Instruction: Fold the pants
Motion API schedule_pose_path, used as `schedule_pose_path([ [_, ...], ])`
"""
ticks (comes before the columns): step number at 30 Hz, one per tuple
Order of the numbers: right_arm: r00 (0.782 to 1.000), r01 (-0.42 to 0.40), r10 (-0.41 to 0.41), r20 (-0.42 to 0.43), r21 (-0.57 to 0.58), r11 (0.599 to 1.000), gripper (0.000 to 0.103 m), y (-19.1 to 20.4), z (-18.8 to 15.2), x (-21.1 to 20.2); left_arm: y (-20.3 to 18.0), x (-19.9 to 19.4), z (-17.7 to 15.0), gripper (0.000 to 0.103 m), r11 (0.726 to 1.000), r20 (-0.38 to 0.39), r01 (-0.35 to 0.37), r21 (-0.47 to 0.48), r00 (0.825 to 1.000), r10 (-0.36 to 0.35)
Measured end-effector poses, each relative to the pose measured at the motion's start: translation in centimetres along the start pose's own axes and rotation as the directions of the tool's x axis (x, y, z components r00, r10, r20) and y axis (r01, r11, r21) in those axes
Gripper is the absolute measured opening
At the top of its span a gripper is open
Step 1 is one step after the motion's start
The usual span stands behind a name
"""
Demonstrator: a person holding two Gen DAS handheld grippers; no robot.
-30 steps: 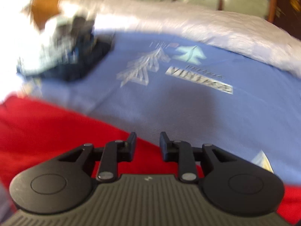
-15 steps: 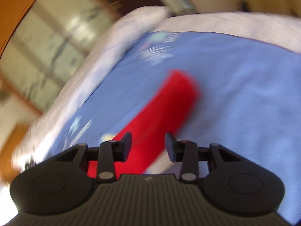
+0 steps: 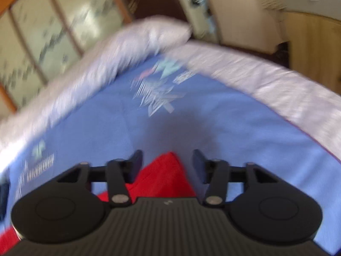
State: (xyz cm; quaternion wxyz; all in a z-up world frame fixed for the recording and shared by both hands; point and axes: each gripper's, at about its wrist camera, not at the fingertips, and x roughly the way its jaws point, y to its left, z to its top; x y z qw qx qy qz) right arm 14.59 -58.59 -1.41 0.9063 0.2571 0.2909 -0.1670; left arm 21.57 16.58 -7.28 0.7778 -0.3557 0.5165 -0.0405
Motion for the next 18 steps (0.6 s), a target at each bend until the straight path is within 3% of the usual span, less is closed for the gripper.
schedule_pose_path([
  [1, 0.998, 0.012, -0.015, -0.062, -0.050, 0.999, 0.045, 0.5, 0.1, 1.2, -0.1, -0.1, -0.2, 0.019, 1.000, 0.005, -0.007, 0.008, 1.000, 0.007],
  [2, 0.994, 0.044, -0.055, -0.094, -0.121, 0.992, 0.012, 1.2, 0.1, 2.1, -0.2, -0.1, -0.3, 0.019, 1.000, 0.010, -0.016, 0.020, 1.000, 0.016],
  [4, 0.997, 0.035, -0.048, -0.068, -0.188, 0.982, 0.012, 1.9, 0.1, 1.9, -0.6, -0.1, -0.5, 0.019, 0.999, 0.020, -0.034, 0.042, 0.999, 0.034],
  [6, 0.999, -0.022, 0.028, 0.042, -0.142, 0.990, 0.011, 1.7, 0.8, 0.7, -0.7, -0.2, -0.5, 0.019, 0.998, 0.025, -0.047, 0.052, 0.999, 0.046],
  [8, 0.993, -0.020, 0.027, 0.117, -0.062, 0.998, 0.012, 1.2, 1.5, 0.8, -0.8, -0.1, -0.4, 0.019, 0.998, 0.024, -0.048, 0.046, 0.999, 0.047],
  [11, 0.994, 0.102, -0.099, 0.041, -0.059, 0.993, 0.029, 1.6, 1.8, 4.0, -0.9, -0.1, -0.3, 0.022, 0.998, 0.020, -0.051, 0.041, 0.999, 0.050],
  [13, 0.989, 0.148, -0.148, -0.011, -0.054, 0.988, 0.032, 1.2, 1.4, 4.7, -1.0, -0.2, -0.3, 0.022, 0.997, 0.019, -0.050, 0.051, 0.999, 0.049],
  [15, 0.996, 0.088, -0.090, 0.027, 0.074, 0.993, 0.038, -0.7, 0.8, 2.8, -1.0, -0.3, -0.2, 0.023, 0.998, 0.015, -0.041, 0.053, 0.999, 0.040],
  [18, 0.998, -0.023, 0.007, 0.061, 0.268, 0.963, 0.047, -3.6, -0.7, -0.9, -0.6, -0.3, 0.0, 0.026, 0.999, 0.010, -0.017, 0.036, 1.000, 0.017],
])
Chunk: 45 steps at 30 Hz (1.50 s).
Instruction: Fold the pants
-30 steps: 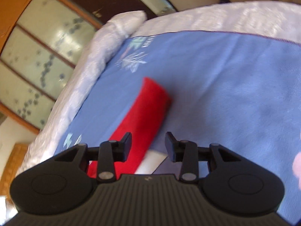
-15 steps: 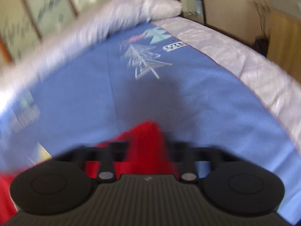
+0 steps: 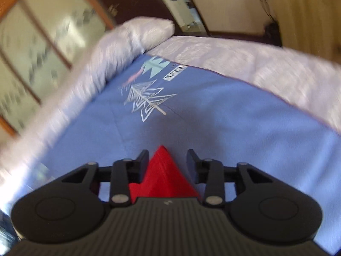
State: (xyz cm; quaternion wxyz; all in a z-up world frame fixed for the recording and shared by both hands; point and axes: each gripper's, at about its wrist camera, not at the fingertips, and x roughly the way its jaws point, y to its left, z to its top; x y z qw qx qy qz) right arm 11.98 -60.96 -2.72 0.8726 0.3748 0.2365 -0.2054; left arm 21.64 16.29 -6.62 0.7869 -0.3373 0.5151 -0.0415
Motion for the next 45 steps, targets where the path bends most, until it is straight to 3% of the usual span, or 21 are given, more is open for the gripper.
schedule_pose_path([
  [5, 0.995, -0.078, 0.092, -0.050, 0.225, 0.971, 0.064, -3.8, -3.4, -4.5, 0.7, -0.2, -0.1, 0.030, 0.999, -0.009, 0.027, -0.035, 1.000, -0.028],
  [7, 0.989, -0.092, 0.121, -0.088, 0.282, 0.955, 0.065, -4.0, -4.6, -4.5, 0.9, -0.2, 0.1, 0.032, 0.998, -0.013, 0.036, -0.049, 0.999, -0.037],
  [14, 0.995, -0.055, 0.077, -0.071, 0.271, 0.961, 0.067, -0.1, -4.3, -0.7, 2.4, 0.6, 1.7, 0.033, 0.978, -0.007, 0.089, -0.190, 0.996, -0.092],
  [16, 0.997, -0.006, 0.022, -0.074, 0.200, 0.980, 0.045, 1.3, -3.9, 0.4, 2.3, 1.2, 1.9, 0.025, 0.976, -0.002, 0.082, -0.200, 0.996, -0.084],
  [17, 0.996, 0.025, -0.011, -0.088, 0.165, 0.986, 0.025, 1.7, -3.9, 0.5, 2.1, 1.3, 2.0, 0.017, 0.978, -0.003, 0.068, -0.198, 0.998, -0.070],
  [19, 0.997, 0.043, -0.029, -0.078, 0.178, 0.983, 0.023, 1.7, -3.9, -0.3, 1.9, 0.8, 2.0, 0.013, 0.978, -0.007, 0.066, -0.196, 0.998, -0.068],
  [26, 0.997, -0.064, 0.059, 0.042, 0.127, 0.990, 0.019, 1.6, -2.0, -8.6, 0.1, -6.0, 2.6, 0.008, 0.979, 0.042, 0.160, -0.130, 0.987, -0.156],
  [30, 0.993, -0.107, 0.100, 0.065, 0.115, 0.988, 0.019, 1.5, -1.1, -13.3, -0.8, -9.9, 1.7, 0.008, 0.990, 0.079, 0.131, -0.045, 0.989, -0.127],
  [32, 0.990, -0.111, 0.102, 0.093, 0.107, 0.988, 0.019, 1.0, -1.1, -15.3, -0.3, -11.7, 0.7, 0.002, 0.996, 0.113, 0.085, -0.015, 0.990, -0.083],
  [34, 0.990, -0.093, 0.078, 0.120, 0.127, 0.988, 0.019, -1.1, -1.8, -17.5, 1.1, -12.8, -0.2, 0.002, 0.998, 0.122, 0.065, -0.018, 0.991, -0.063],
  [36, 0.995, -0.060, 0.046, 0.091, 0.162, 0.985, 0.019, -4.0, -3.1, -18.1, 2.9, -12.9, -0.8, 0.003, 0.998, 0.092, 0.047, -0.047, 0.995, -0.042],
  [39, 0.997, 0.079, -0.081, 0.006, 0.139, 0.987, 0.022, -7.4, -5.9, -16.6, 6.4, -11.9, -1.4, 0.003, 0.993, 0.044, 0.002, -0.119, 0.999, 0.003],
  [42, 0.974, 0.226, -0.229, -0.002, 0.169, 0.959, 0.025, -10.0, -8.0, -16.1, 9.2, -11.4, -1.1, 0.010, 0.979, 0.043, 0.015, -0.203, 0.999, -0.006],
  [43, 0.975, 0.214, -0.222, 0.012, 0.206, 0.955, 0.026, -10.7, -8.4, -16.4, 9.9, -11.2, -0.9, 0.019, 0.973, 0.053, 0.028, -0.228, 0.998, -0.016],
  [45, 0.986, 0.147, -0.164, 0.034, 0.294, 0.944, 0.038, -11.7, -9.3, -17.3, 10.2, -11.1, -0.4, 0.033, 0.970, 0.083, 0.055, -0.236, 0.996, -0.037],
])
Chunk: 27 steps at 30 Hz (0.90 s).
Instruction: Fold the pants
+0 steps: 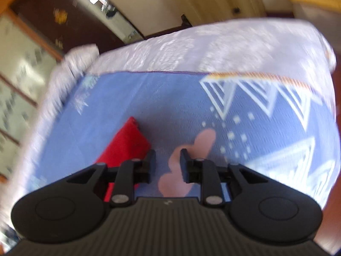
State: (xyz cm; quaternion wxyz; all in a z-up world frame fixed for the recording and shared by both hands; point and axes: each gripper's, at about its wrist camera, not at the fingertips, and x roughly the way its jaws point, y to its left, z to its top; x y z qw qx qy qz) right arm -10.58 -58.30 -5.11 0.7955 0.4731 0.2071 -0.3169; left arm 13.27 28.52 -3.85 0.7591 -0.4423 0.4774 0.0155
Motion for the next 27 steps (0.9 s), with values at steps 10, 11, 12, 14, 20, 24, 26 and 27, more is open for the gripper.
schedule_pose_path([
  [10, 0.992, -0.113, 0.110, -0.059, -0.041, 0.993, 0.050, 2.1, -3.5, -0.8, -6.2, 7.0, 0.3, 0.043, 0.985, -0.038, 0.028, 0.172, 0.999, -0.022],
  [11, 0.992, -0.112, 0.110, -0.057, -0.037, 0.993, 0.050, 2.3, -3.4, -0.4, -6.3, 7.8, 0.5, 0.021, 0.984, -0.044, 0.017, 0.175, 0.999, -0.010],
  [12, 0.992, -0.116, 0.114, -0.057, -0.028, 0.993, 0.050, 2.4, -3.1, -0.2, -6.4, 8.3, 0.9, 0.021, 0.984, -0.046, 0.002, 0.180, 0.999, 0.006],
  [14, 0.992, -0.115, 0.114, -0.049, -0.010, 0.993, 0.050, 2.6, -2.7, 0.4, -6.5, 8.3, 1.7, 0.019, 0.982, -0.013, -0.007, 0.189, 1.000, 0.009],
  [20, 0.991, -0.130, 0.132, -0.031, 0.056, 0.990, 0.050, 1.7, -1.7, 1.2, -6.4, 6.4, 0.4, 0.019, 0.974, 0.039, -0.042, 0.222, 0.999, 0.034],
  [24, 0.986, -0.164, 0.166, -0.026, 0.067, 0.984, 0.051, 1.1, -1.9, 1.7, -6.1, 6.3, -0.3, 0.032, 0.958, 0.024, -0.131, 0.257, 0.991, 0.129],
  [26, 0.983, -0.178, 0.180, -0.020, 0.079, 0.981, 0.051, 1.4, -1.7, 2.4, -5.6, 5.4, -0.4, 0.041, 0.960, 0.032, -0.155, 0.231, 0.988, 0.151],
  [27, 0.982, -0.184, 0.187, -0.020, 0.094, 0.978, 0.050, 1.5, -1.7, 2.6, -5.4, 4.6, -0.5, 0.041, 0.965, 0.039, -0.139, 0.224, 0.990, 0.134],
])
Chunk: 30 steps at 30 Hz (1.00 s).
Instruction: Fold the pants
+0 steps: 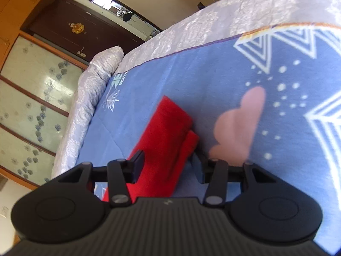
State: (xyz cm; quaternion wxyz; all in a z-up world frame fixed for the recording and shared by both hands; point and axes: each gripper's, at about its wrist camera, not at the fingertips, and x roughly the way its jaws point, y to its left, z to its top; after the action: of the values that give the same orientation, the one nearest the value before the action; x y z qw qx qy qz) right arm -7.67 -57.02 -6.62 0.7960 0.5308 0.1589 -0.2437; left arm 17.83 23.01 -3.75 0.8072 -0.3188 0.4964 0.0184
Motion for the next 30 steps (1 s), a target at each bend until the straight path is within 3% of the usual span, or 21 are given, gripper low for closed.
schedule_pose_path([
  [1, 1.000, -0.007, 0.007, -0.003, 0.009, 1.000, 0.049, 0.1, 0.0, 0.2, 0.3, -0.8, -0.3, 0.041, 1.000, 0.011, 0.013, -0.007, 1.000, -0.013],
  [3, 1.000, 0.005, -0.005, -0.014, 0.012, 1.000, 0.015, 0.3, -0.1, 0.7, 0.8, -2.3, -0.9, 0.041, 1.000, 0.021, 0.025, -0.016, 0.999, -0.025],
  [6, 1.000, -0.013, 0.013, 0.009, 0.026, 1.000, 0.014, 0.6, -0.3, 0.1, 1.7, -4.5, -1.9, 0.041, 0.997, 0.023, 0.071, -0.029, 0.997, -0.070],
  [10, 0.994, -0.093, 0.101, 0.041, -0.167, 0.981, 0.013, 5.4, -1.2, -2.2, 1.1, -6.9, -2.3, 0.040, 0.988, 0.039, 0.154, -0.005, 0.987, -0.153],
  [13, 0.980, -0.187, 0.200, -0.003, -0.360, 0.914, 0.013, 11.1, -3.6, -3.7, -1.7, -7.2, -2.4, 0.040, 0.973, 0.028, 0.227, 0.050, 0.973, -0.228],
  [16, 0.952, -0.303, 0.286, -0.112, -0.493, 0.816, 0.013, 16.1, -7.9, -4.0, -5.8, -5.7, -3.2, 0.040, 0.946, -0.039, 0.302, 0.121, 0.953, -0.300],
  [20, 0.906, -0.419, 0.285, -0.314, -0.566, 0.710, 0.013, 20.3, -16.0, -1.8, -11.8, -2.0, -5.7, 0.040, 0.907, -0.160, 0.360, 0.219, 0.930, -0.330],
  [22, 0.893, -0.431, 0.225, -0.389, -0.600, 0.674, 0.021, 21.2, -20.4, 0.0, -14.2, 0.1, -7.2, 0.040, 0.894, -0.223, 0.373, 0.247, 0.920, -0.322],
  [24, 0.860, -0.448, 0.109, -0.498, -0.638, 0.626, 0.045, 21.2, -24.4, 2.4, -16.2, 2.3, -8.8, 0.040, 0.887, -0.285, 0.376, 0.268, 0.910, -0.299],
  [25, 0.842, -0.450, 0.040, -0.538, -0.660, 0.601, 0.046, 20.9, -25.7, 3.4, -17.0, 3.2, -9.4, 0.041, 0.886, -0.309, 0.369, 0.282, 0.909, -0.280],
  [26, 0.841, -0.444, 0.003, -0.542, -0.687, 0.575, 0.046, 20.4, -26.6, 3.5, -17.8, 4.0, -10.0, 0.041, 0.884, -0.328, 0.361, 0.298, 0.908, -0.260],
  [28, 0.852, -0.470, 0.064, -0.520, -0.706, 0.530, 0.054, 19.7, -26.2, 1.5, -19.1, 5.2, -10.9, 0.043, 0.875, -0.354, 0.358, 0.325, 0.904, -0.239],
  [30, 0.835, -0.505, 0.124, -0.536, -0.655, 0.562, 0.061, 18.8, -24.1, -0.4, -20.4, 6.3, -11.4, 0.049, 0.874, -0.367, 0.351, 0.335, 0.903, -0.222],
])
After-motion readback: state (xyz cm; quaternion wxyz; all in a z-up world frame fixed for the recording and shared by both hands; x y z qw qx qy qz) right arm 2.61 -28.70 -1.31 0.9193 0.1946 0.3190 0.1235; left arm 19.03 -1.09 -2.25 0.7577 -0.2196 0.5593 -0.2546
